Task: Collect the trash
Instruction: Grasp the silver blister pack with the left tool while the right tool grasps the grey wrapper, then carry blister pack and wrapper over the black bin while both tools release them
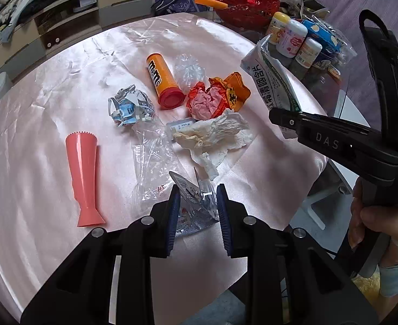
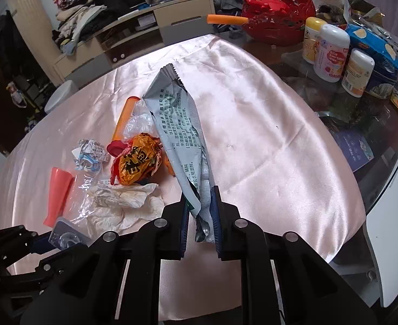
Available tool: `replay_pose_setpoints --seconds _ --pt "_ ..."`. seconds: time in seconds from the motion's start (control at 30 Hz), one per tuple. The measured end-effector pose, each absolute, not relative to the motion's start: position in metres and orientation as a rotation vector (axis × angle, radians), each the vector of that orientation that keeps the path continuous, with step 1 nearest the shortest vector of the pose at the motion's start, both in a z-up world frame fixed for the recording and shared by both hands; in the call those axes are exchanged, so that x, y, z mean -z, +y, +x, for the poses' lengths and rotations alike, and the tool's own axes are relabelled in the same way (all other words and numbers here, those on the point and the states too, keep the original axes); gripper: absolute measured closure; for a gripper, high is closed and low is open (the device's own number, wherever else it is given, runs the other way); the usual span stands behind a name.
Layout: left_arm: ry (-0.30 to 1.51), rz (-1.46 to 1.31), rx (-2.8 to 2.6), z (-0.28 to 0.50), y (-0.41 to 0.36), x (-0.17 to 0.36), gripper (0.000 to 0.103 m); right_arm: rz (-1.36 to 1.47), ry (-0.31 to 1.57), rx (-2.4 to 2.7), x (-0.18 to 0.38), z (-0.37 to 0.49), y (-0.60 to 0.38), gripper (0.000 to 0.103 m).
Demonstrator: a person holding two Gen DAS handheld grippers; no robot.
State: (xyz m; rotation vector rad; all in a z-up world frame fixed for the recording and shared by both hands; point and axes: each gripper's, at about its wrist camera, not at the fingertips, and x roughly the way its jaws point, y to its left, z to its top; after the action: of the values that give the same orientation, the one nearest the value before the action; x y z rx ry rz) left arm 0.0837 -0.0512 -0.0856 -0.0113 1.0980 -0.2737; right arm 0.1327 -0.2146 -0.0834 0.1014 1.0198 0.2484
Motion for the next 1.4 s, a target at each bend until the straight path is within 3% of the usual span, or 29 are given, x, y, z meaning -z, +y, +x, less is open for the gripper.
replay_pose_setpoints --seconds 0.4,0.73,1.4 --pt "1.025 0.016 0.331 0.044 -0.066 0.057 0.078 0.126 0.960 -0.171 0.046 0.082 -0.249 0.086" --pt "1.008 0.023 0.420 -0.003 -0.093 0.053 0.078 0.146 0.958 -0.073 0.045 0.016 -0.284 0.086" --pt "1.181 0.125 0.486 -0.043 -0.143 0.163 0.078 0.263 1.191 -0.011 0.151 -0.046 -0.310 0.086"
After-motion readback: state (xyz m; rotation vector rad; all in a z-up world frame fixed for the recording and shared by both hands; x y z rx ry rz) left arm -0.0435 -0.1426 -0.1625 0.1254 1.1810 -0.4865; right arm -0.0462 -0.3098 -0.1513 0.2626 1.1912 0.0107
